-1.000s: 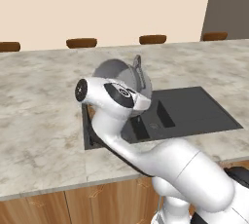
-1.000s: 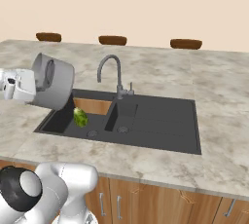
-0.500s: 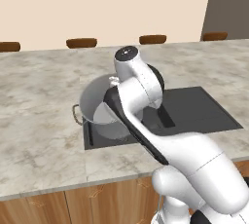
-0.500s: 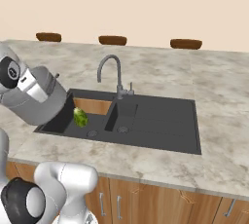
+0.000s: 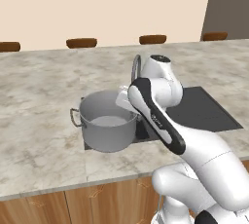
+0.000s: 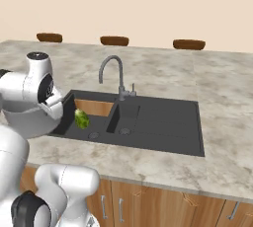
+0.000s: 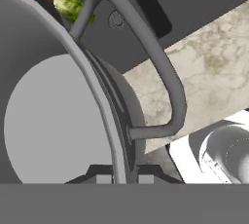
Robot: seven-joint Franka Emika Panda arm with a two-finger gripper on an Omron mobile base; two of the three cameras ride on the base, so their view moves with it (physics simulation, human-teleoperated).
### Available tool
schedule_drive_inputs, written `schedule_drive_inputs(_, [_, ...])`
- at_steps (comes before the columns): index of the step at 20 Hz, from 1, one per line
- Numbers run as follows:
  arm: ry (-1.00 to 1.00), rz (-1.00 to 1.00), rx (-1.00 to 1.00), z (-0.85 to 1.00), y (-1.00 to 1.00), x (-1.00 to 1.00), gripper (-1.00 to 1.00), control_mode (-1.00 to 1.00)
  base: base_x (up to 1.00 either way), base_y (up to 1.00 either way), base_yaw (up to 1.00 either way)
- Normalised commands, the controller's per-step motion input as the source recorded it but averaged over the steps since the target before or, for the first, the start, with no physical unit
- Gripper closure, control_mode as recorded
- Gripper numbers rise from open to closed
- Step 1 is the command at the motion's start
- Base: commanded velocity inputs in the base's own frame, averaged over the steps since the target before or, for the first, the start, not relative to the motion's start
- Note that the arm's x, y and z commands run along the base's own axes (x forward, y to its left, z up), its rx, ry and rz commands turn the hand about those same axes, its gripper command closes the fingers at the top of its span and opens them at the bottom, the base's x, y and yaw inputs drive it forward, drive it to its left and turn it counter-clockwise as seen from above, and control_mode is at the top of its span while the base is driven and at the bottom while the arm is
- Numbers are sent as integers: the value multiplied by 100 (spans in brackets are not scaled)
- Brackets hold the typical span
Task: Dump the lettuce from the pot into the sink. Then turn on the water and wash the lettuce. Then turn off the water and put the lettuce back in the pot.
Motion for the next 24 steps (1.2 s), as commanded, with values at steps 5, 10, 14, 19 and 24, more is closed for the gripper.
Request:
schedule_drive_inputs(5, [16, 19, 18, -34, 19, 0, 100, -100, 0, 0, 0])
schedule_drive_inputs(10, [2, 7, -2, -2, 42, 0, 100, -100, 0, 0, 0])
schedule_drive_inputs(14, [0, 0, -5, 0, 50, 6, 100, -100, 0, 0, 0])
schedule_drive_inputs(19, [0, 0, -7, 0, 49, 4, 100, -100, 0, 0, 0])
schedule_drive_inputs(24, [0, 0, -5, -7, 43, 22, 100, -100, 0, 0, 0])
